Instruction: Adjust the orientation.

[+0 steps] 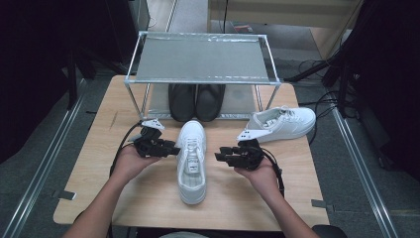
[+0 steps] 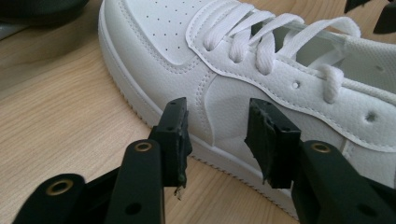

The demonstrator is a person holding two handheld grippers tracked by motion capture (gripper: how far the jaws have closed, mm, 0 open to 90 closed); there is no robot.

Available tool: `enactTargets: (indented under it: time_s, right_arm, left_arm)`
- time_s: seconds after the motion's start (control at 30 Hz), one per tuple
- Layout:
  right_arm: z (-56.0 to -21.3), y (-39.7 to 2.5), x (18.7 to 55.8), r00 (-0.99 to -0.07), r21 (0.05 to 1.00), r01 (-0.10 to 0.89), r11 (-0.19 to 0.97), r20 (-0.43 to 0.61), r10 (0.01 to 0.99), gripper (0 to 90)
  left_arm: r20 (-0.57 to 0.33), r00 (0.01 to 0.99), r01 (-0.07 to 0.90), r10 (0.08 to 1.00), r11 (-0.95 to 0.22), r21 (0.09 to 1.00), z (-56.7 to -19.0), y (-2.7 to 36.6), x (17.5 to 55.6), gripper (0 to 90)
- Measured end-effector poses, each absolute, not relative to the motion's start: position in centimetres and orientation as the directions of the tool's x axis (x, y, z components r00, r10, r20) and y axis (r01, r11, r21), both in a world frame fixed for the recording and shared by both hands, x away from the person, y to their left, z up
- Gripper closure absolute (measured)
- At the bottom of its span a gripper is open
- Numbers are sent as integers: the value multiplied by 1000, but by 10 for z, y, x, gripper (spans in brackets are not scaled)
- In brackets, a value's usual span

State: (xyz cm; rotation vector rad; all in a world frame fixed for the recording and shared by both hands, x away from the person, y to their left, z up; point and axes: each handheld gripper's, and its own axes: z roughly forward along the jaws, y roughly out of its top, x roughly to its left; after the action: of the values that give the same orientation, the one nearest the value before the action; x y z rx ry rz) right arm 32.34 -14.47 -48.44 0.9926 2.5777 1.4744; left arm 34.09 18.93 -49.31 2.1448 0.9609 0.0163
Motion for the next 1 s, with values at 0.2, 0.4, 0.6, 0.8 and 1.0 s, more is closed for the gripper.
enactTargets:
  time_s: [0.2,0.4,0.6,0.8,1.0]
  right_arm:
    - [-482,-154,327,-798,787,508,350,277,536,577]
    - [-481,-159,331,-787,787,519,333,289,545,561]
    - [-478,-165,336,-778,790,524,320,290,557,559]
    - [-475,-175,342,-764,787,533,309,291,577,559]
    - [-474,-188,351,-738,776,553,305,286,611,560]
  left_arm:
    - [-281,710,633,645,-412,655,-495,193,342,468]
    - [-273,714,631,644,-425,649,-495,192,340,433]
    - [-271,713,631,647,-422,651,-496,194,338,424]
    - [-268,711,633,650,-426,647,-497,196,337,423]
    - [-261,713,630,651,-431,646,-498,196,335,426]
